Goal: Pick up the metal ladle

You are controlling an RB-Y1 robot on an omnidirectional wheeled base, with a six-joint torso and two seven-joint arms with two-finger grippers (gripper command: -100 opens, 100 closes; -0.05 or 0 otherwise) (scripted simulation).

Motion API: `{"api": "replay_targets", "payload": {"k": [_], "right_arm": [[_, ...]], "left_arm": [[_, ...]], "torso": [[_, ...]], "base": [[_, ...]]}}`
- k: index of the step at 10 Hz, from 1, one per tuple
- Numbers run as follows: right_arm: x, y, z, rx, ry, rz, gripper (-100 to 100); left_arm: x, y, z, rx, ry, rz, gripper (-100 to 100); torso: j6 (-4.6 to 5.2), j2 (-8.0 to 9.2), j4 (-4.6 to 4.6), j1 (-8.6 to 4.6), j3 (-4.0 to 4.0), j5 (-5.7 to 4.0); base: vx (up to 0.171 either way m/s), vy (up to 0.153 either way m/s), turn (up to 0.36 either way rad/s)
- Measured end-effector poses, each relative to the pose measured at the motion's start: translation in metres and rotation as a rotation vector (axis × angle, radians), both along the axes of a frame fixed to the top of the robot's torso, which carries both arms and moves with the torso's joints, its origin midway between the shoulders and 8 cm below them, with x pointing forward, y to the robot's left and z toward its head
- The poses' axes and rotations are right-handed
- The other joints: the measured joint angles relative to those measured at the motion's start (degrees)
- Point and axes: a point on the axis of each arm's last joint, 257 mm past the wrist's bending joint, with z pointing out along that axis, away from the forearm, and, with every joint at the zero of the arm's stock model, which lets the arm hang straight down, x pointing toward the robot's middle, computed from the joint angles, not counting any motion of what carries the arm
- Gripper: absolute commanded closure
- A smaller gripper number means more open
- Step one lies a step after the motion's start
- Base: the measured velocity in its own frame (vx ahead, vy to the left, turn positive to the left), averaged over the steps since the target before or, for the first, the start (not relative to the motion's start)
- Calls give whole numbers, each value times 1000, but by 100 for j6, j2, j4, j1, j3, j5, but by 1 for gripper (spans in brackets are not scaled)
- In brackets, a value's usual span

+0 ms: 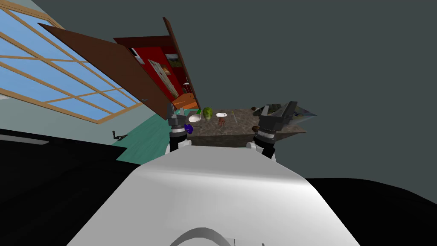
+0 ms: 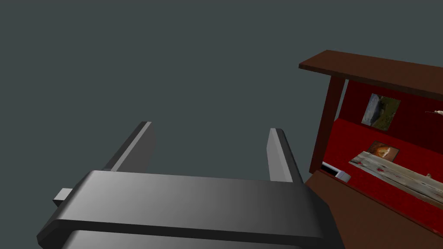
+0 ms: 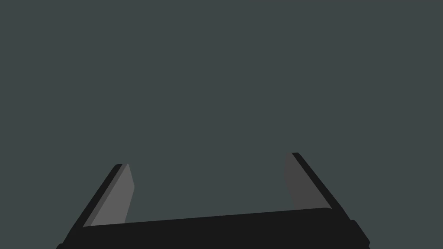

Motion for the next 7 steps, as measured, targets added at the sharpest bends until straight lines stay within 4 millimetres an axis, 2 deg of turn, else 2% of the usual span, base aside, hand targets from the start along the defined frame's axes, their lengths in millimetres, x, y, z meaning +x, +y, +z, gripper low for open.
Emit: {"api": "replay_targets", "payload": {"k": [2,7], "right_arm": [[0,0,0,0,0,0,0],[0,0,0,0,0,0,0]], "left_arm": [[4,3,-11,25,49,-6,-100],[21,28,-55,58,239,-16,-100]], "torso": [[-1,56,12,17,32,3],[0,35,8,24,21,6]], "base": [[-154,45,11],[-91,56,-6]]}}
